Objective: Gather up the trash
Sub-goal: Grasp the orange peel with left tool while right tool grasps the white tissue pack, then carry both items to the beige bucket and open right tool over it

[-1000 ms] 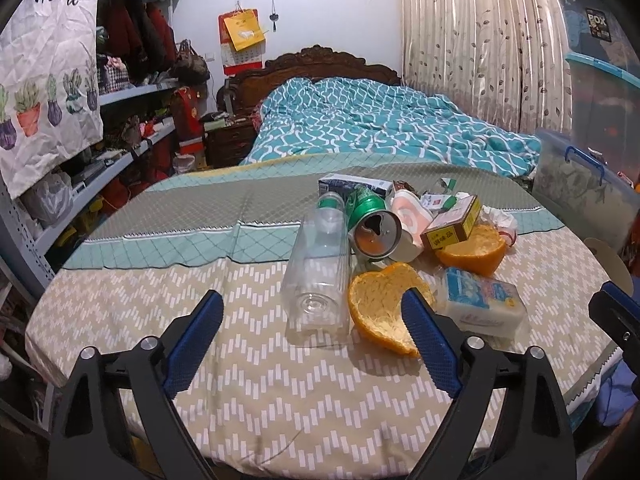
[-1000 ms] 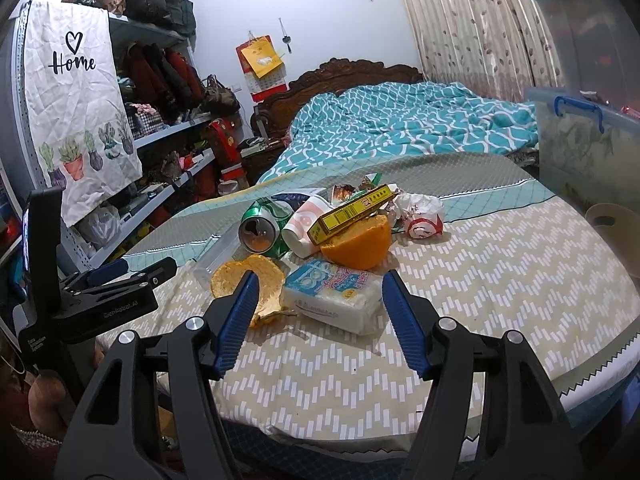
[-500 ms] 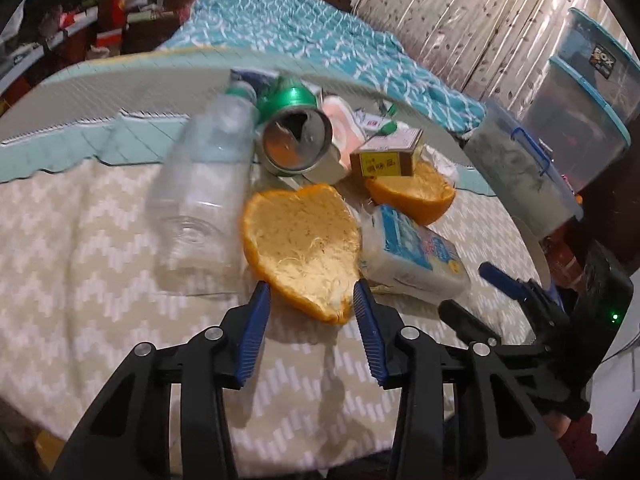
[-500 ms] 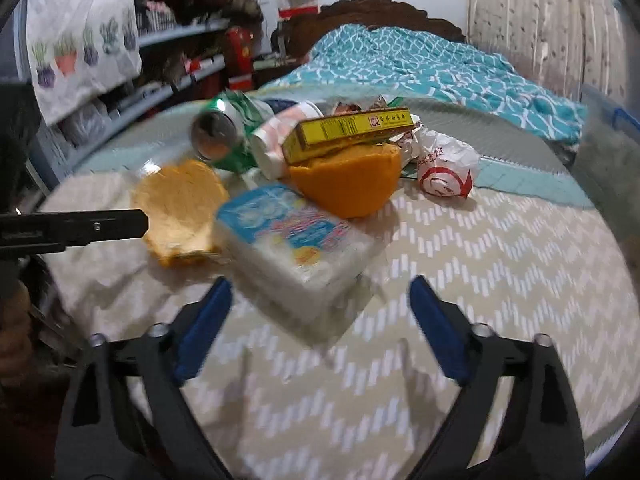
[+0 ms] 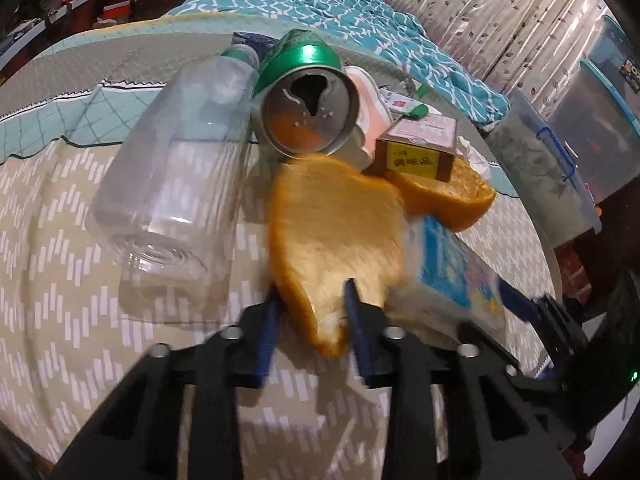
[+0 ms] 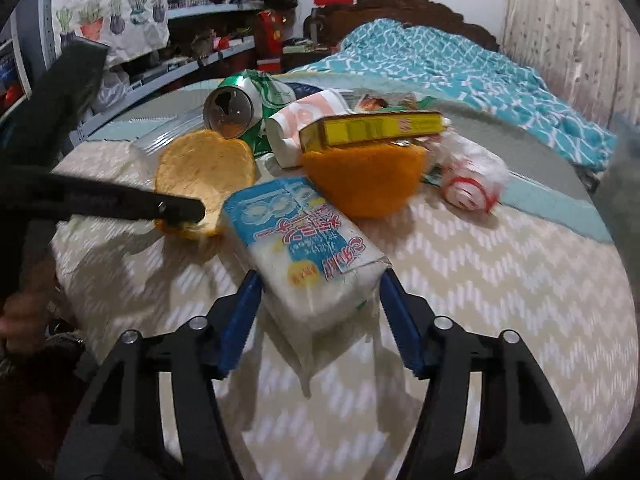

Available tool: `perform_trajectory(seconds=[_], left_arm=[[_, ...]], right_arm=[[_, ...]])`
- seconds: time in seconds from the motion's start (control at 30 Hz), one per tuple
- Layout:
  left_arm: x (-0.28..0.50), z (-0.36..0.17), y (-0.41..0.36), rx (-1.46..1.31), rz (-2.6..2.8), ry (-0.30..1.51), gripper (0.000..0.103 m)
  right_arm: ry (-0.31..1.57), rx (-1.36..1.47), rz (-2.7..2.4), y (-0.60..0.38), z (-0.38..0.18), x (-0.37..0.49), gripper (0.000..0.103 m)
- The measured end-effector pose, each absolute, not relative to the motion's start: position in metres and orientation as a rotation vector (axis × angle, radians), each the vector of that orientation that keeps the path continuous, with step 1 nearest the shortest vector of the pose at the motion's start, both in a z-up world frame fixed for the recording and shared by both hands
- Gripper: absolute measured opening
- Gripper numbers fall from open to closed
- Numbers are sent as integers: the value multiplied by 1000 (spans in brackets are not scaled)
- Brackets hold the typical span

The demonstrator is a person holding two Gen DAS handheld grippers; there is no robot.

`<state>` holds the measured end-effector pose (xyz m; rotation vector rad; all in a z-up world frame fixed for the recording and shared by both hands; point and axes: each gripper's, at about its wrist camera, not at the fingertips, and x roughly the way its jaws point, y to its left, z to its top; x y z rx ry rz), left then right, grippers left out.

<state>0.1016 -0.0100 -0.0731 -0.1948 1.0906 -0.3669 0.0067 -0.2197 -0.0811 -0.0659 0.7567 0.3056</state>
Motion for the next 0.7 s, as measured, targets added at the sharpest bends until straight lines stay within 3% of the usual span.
perform_trajectory(seconds=[0.1, 0.37, 0.43, 0.47, 0.5, 0.57, 0.7], left_arm=[[88, -69, -21, -166, -425, 1093, 8], [77, -66, -90, 5, -562, 1087, 8], [82, -68, -107, 31, -569, 1099, 17], [84, -70, -112, 38, -573, 1107, 33], [87, -72, -119, 49, -579, 1112, 45], [86, -74, -127, 82, -573, 1093, 49], [82, -75, -138, 114, -579, 1080, 47]], right_arm=[[725, -15, 255, -247, -81, -26, 60], [636, 153, -31, -324, -85, -59, 63], [643, 196, -30, -334, -86, -59, 75], [641, 210, -23, -338, -87, -58, 89], [633, 211, -24, -339, -87, -59, 95], [637, 184, -22, -337, -88, -57, 98], [670, 166, 12, -332, -98, -50, 98]])
